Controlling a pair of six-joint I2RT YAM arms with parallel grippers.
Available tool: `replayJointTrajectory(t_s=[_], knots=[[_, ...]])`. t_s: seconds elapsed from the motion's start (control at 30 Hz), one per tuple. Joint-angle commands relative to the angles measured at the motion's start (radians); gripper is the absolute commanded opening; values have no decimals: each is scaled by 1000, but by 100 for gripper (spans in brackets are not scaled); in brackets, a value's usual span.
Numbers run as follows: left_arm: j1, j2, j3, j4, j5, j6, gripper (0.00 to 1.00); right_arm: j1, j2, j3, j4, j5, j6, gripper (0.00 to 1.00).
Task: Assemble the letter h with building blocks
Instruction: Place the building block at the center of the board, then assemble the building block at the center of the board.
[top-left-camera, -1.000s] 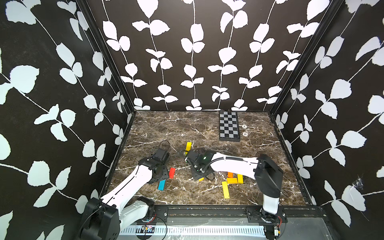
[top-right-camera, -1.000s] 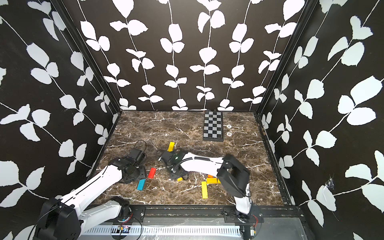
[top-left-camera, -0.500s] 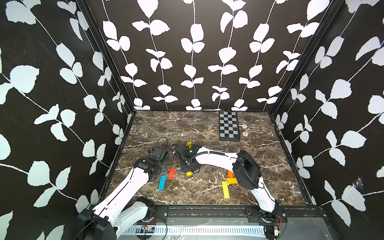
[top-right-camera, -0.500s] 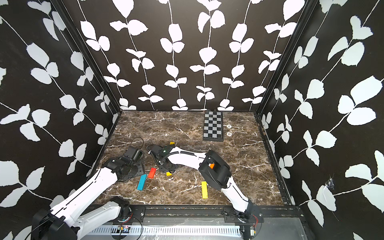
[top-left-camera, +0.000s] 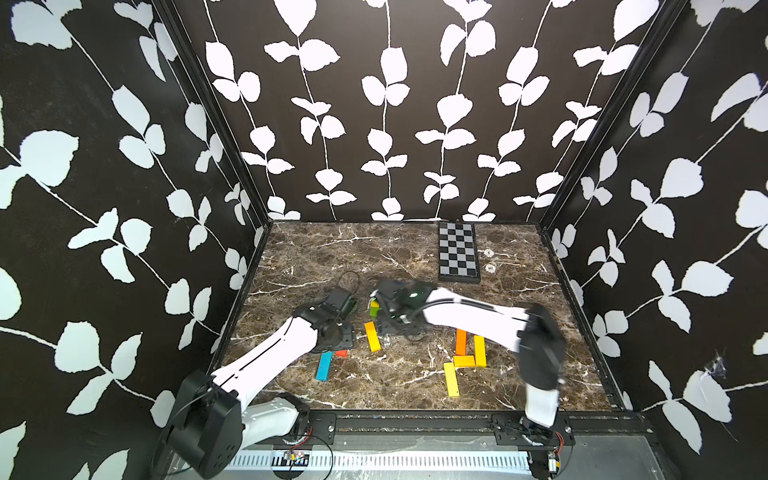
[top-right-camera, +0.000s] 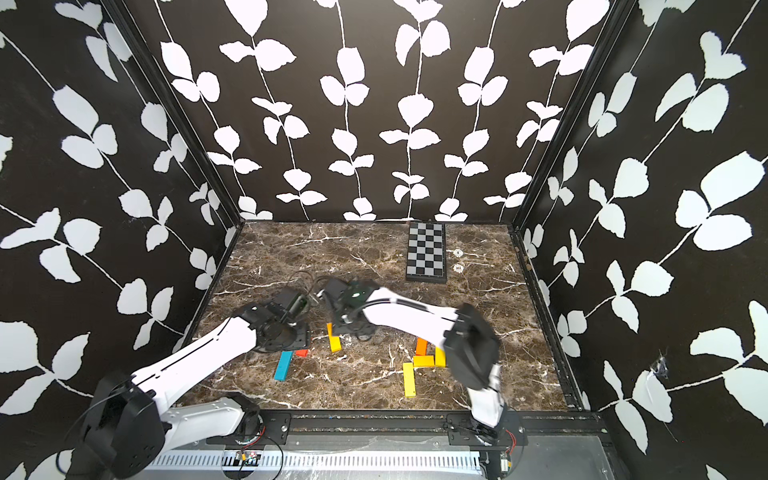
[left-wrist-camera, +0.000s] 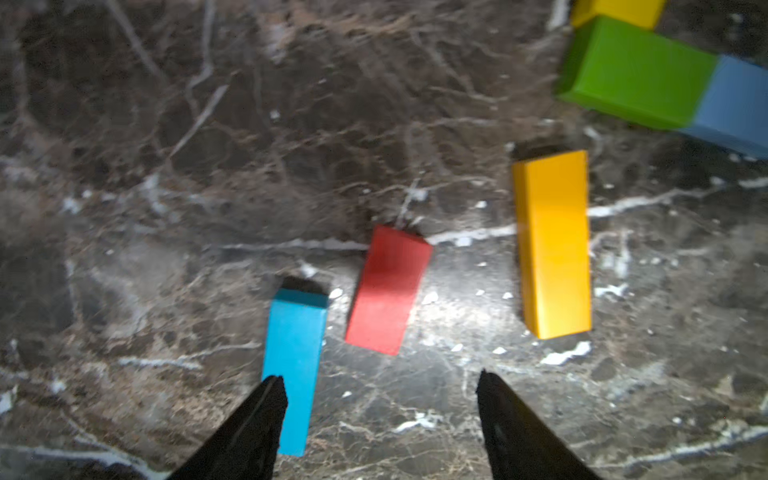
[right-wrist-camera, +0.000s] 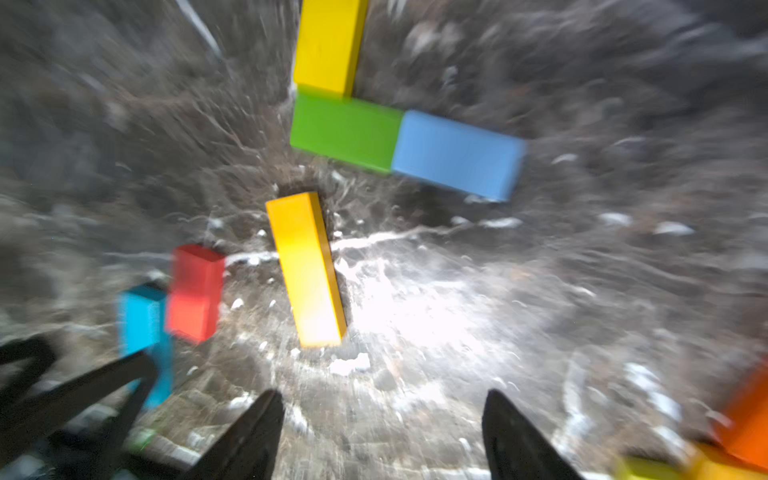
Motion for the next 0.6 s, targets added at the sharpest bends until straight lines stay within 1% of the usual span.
replayJointTrajectory(t_s=[0.0, 0.07, 0.13, 0.2, 0.37, 0.57], knots=[[-80, 90, 94, 45, 23, 39, 78, -84, -163, -96, -7, 89, 20, 72], [-139, 170, 150, 39, 9, 48, 78, -124, -236, -160, -24, 99, 13, 71], [-164, 246, 187, 28, -5, 43, 76, -157, -289, -236, -28, 92, 11, 70], [-167, 294, 194, 41, -4, 26, 72, -176, -324, -279, -30, 89, 11, 70], [-167, 387, 208, 89, 22, 14, 66, -200, -392, -362, -31, 84, 7, 69], [-167, 474, 256, 93, 21, 28, 62, -212, -417, -391, -48, 77, -5, 68]])
